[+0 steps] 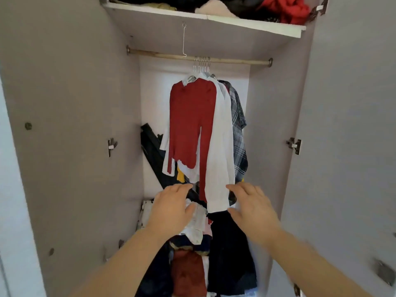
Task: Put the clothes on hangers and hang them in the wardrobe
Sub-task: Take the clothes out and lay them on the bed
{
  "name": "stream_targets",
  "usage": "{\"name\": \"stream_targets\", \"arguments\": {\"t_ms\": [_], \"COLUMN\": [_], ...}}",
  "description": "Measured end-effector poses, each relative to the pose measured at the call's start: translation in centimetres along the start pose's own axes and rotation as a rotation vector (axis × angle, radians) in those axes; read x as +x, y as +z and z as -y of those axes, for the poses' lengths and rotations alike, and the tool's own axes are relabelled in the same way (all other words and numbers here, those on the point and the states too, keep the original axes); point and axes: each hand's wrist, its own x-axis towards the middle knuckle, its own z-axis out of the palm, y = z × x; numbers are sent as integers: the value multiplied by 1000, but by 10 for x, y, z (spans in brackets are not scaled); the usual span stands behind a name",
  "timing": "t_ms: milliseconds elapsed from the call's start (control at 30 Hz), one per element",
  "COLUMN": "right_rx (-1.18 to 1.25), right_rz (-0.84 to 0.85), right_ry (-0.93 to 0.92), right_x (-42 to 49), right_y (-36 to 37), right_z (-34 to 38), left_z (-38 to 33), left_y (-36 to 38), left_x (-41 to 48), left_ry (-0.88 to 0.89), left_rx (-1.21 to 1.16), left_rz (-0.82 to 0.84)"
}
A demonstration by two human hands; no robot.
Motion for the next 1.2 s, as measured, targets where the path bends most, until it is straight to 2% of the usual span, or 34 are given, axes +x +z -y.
{"name": "stream_targets", "arguments": {"t_ms": [267, 433, 733, 933, 1200], "right_rx": [29, 12, -57, -113, -88], "right_rz": [-115, -207, -357, -481, -589], "right_ry": [-126, -184, -260, -284, -331], "right_x": [140, 242, 430, 532, 650], "right_y": [33, 57, 80, 71, 56], "right_z": [-43, -54, -56, -52, -56], "left_z": [39, 83, 144, 165, 196], "left_y": [12, 27, 29, 20, 3], "left_x": [131, 217, 372, 428, 480], "left_ry": [-71, -43, -12, 20, -56], "left_rx": [26, 78, 9, 88, 139], "left_rz": [-90, -169, -305, -337, -422]}}
